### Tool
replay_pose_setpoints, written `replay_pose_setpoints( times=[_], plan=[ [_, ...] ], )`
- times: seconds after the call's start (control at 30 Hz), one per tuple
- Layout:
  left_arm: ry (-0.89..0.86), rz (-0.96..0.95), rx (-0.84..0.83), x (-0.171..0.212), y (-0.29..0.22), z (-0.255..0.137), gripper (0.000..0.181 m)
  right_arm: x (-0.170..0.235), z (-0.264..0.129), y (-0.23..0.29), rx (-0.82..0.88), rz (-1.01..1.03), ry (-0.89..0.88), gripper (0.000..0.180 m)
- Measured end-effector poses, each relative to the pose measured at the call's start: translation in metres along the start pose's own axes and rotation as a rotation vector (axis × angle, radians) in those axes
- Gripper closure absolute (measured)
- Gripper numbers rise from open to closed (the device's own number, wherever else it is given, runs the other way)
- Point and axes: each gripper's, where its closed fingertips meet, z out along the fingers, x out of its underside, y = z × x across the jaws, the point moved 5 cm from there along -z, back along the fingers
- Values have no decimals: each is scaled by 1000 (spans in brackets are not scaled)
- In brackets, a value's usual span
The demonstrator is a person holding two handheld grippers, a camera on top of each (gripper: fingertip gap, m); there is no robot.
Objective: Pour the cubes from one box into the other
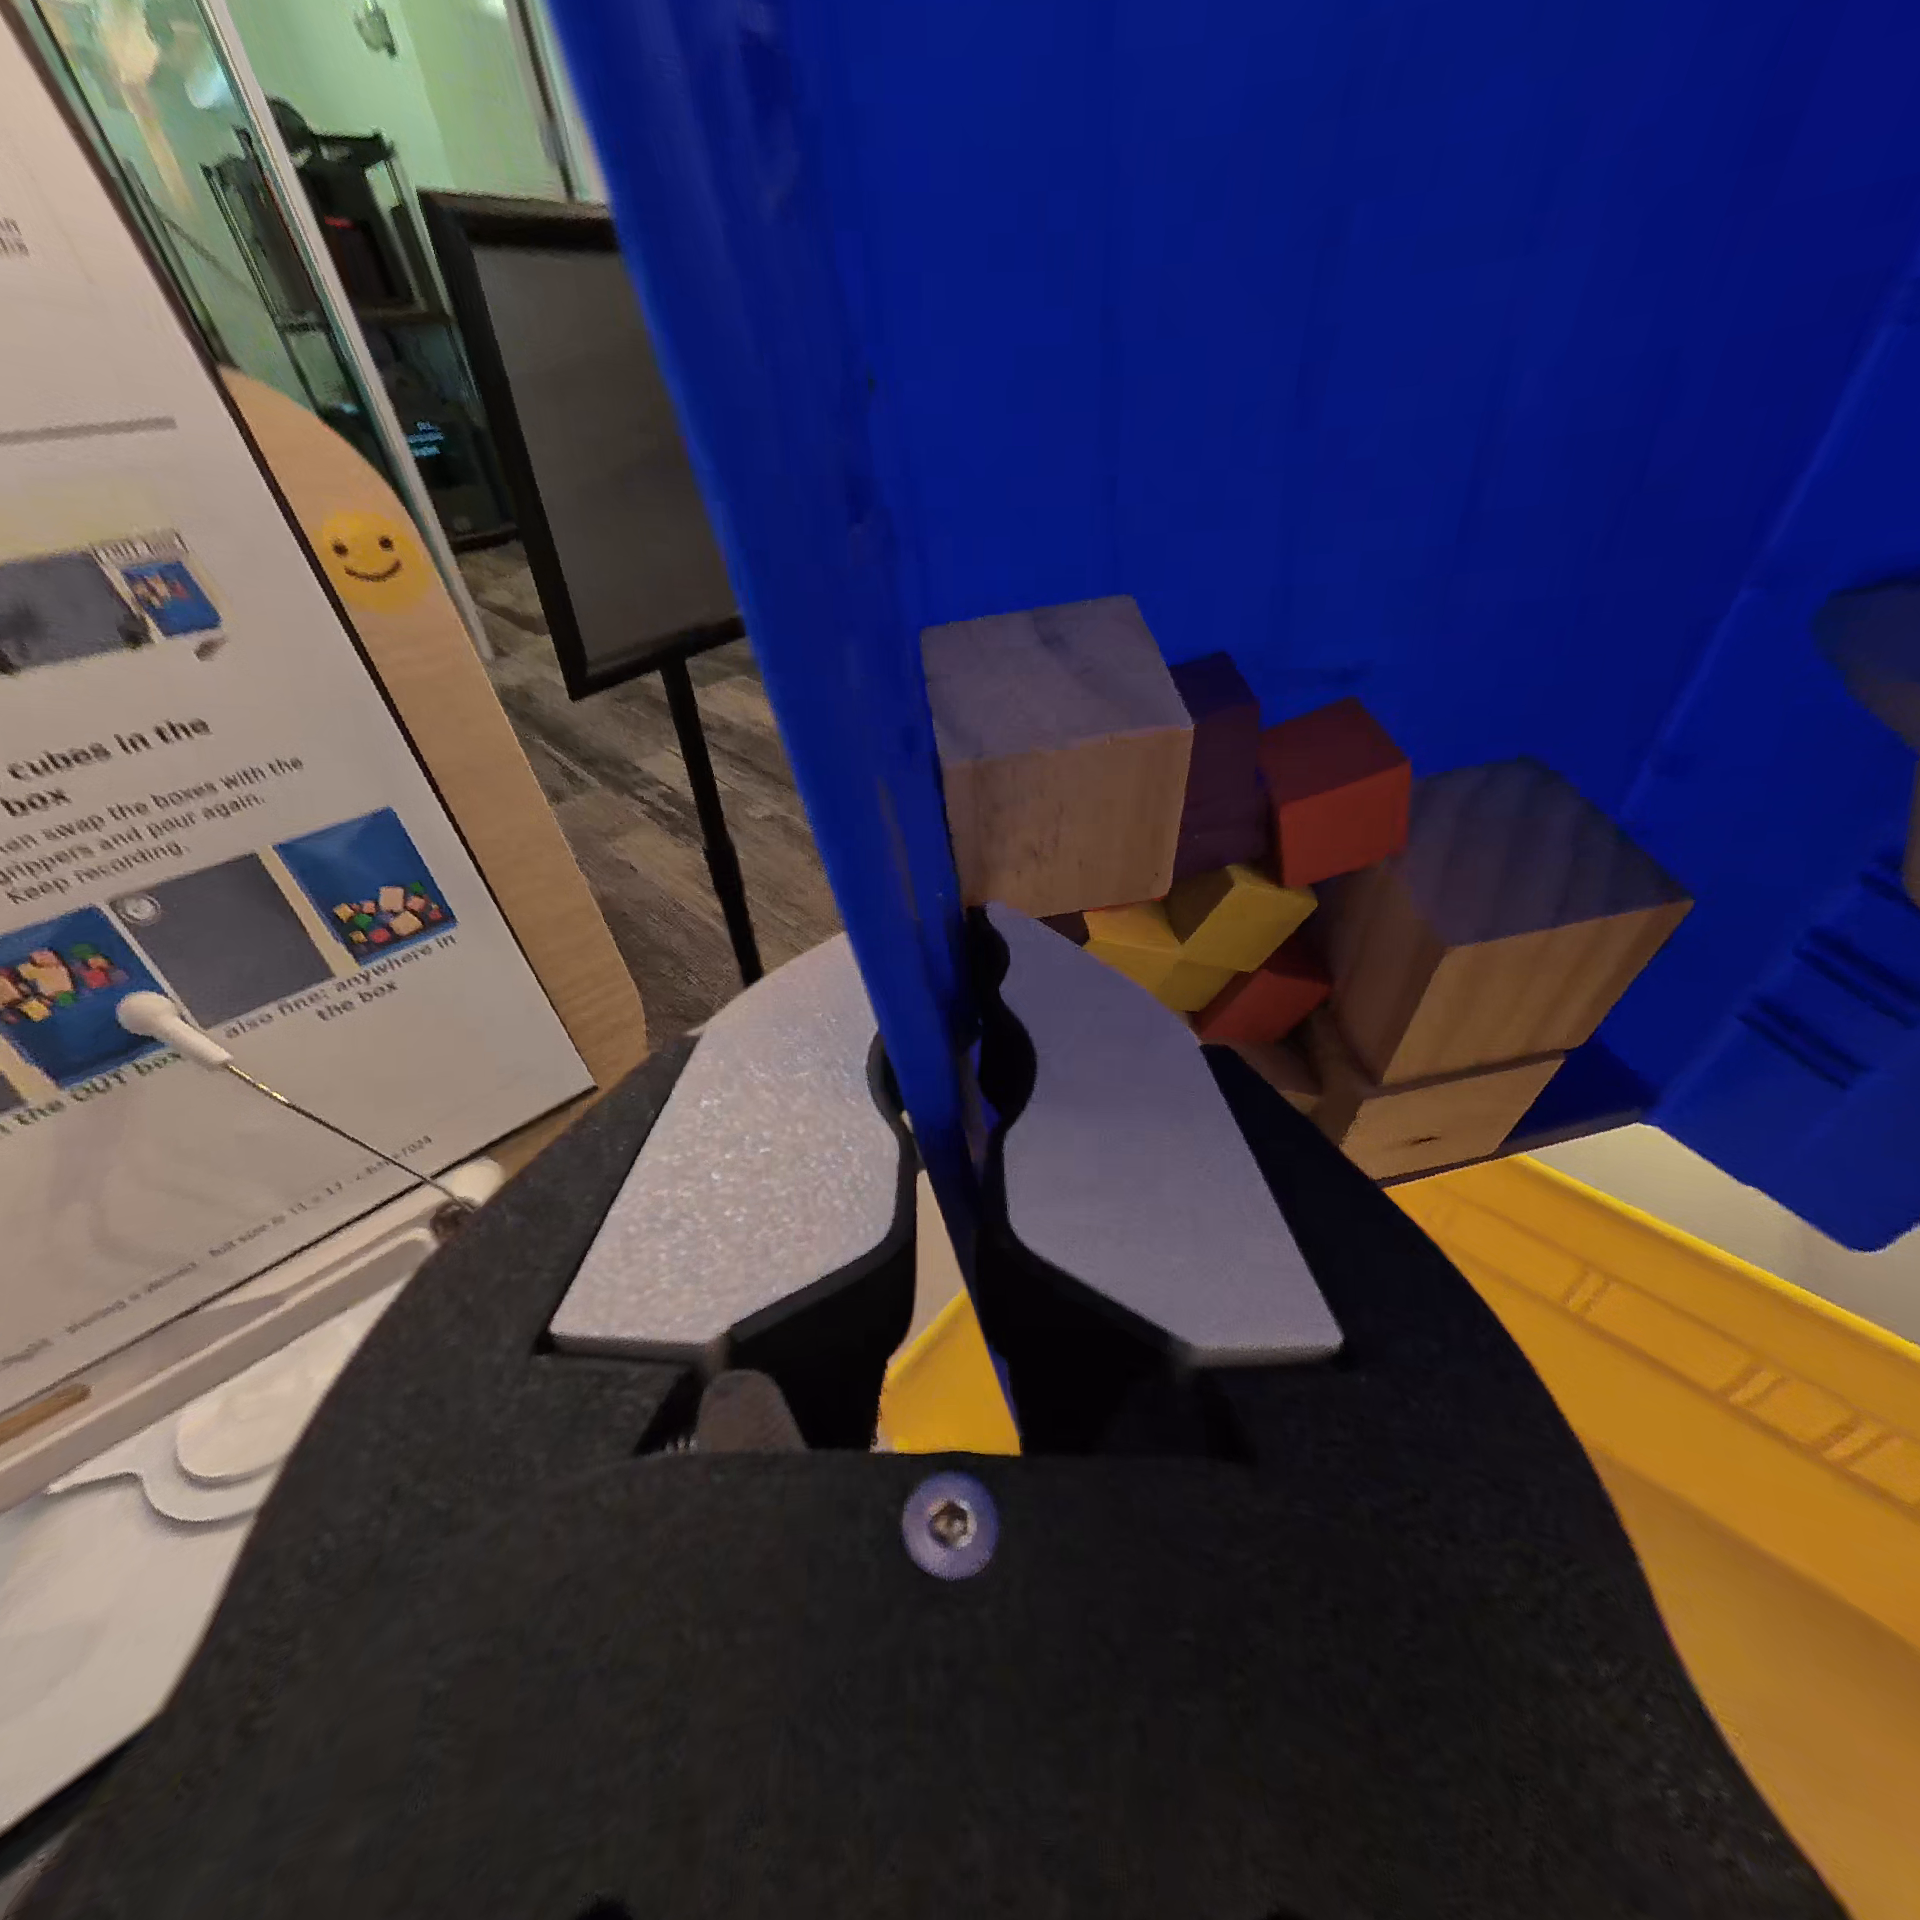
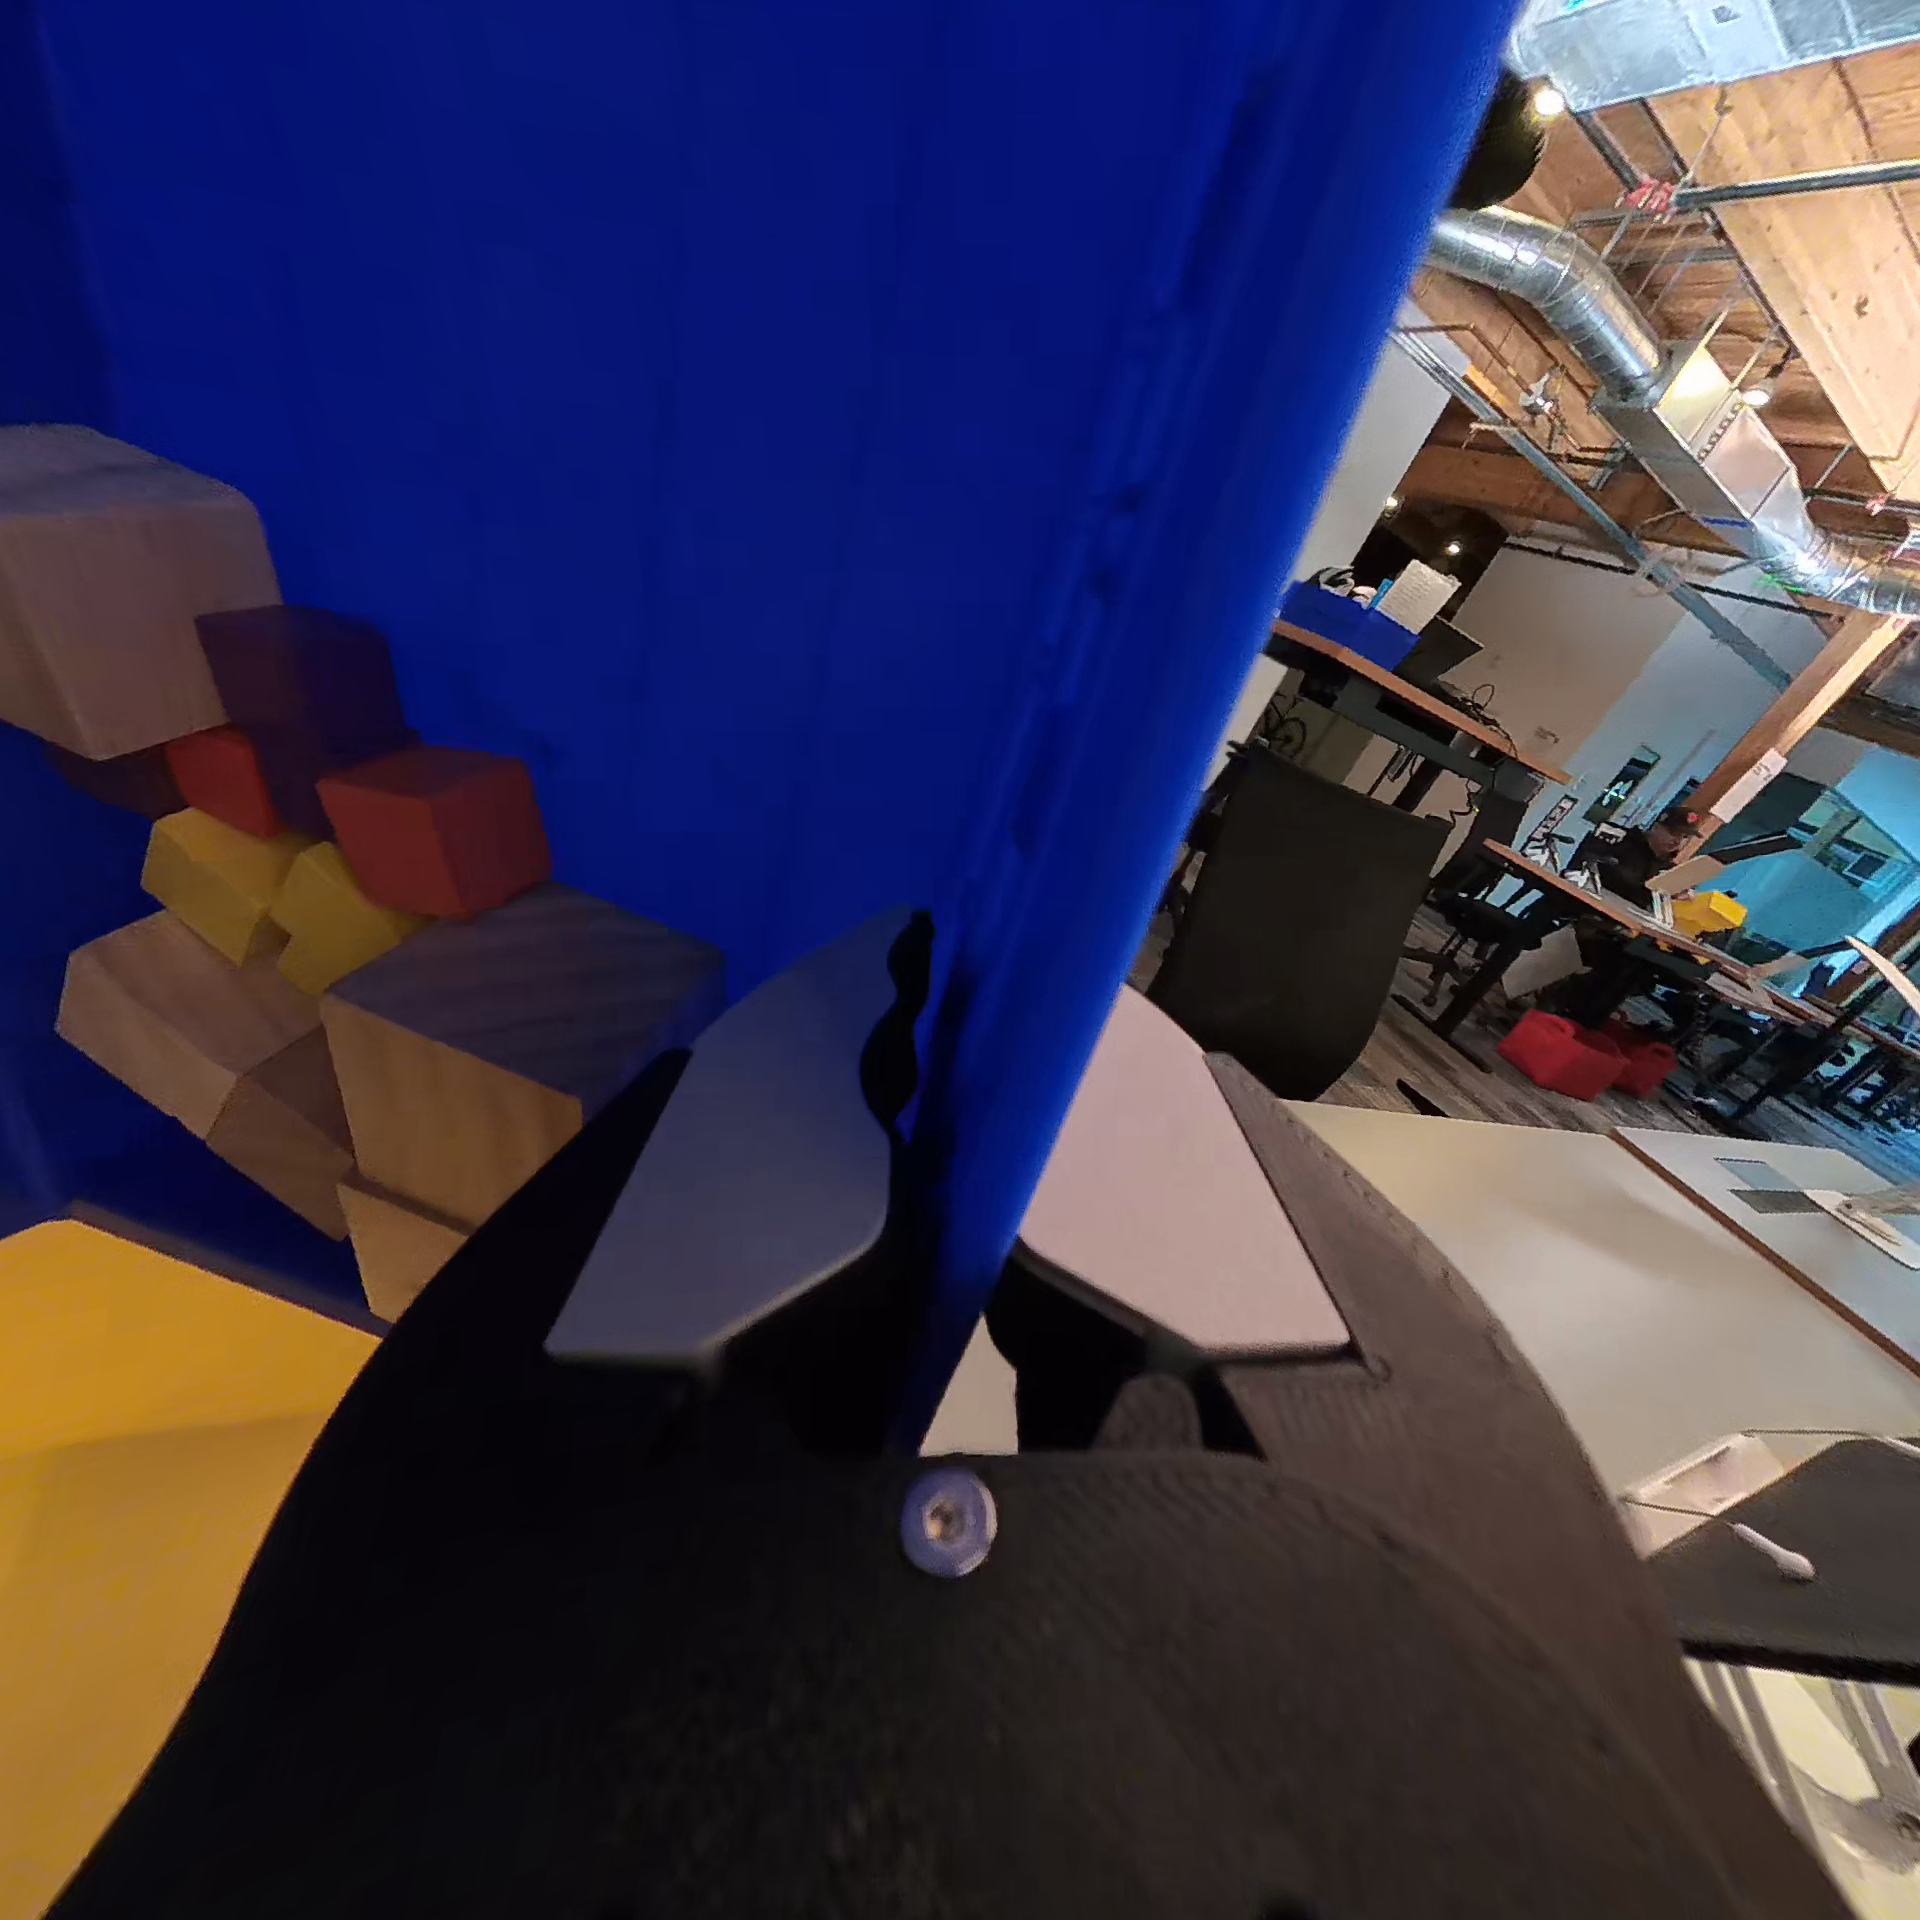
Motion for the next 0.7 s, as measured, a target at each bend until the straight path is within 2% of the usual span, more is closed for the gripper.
replay_pose_setpoints(
  times=[0.13,0.7],
  plan=[
    [-12,62,-6,-2,-6,-1,175,4,0,-5,27,18,-30,174],
    [5,42,-6,6,-14,6,175,23,2,-7,13,54,-12,175]
  ],
)
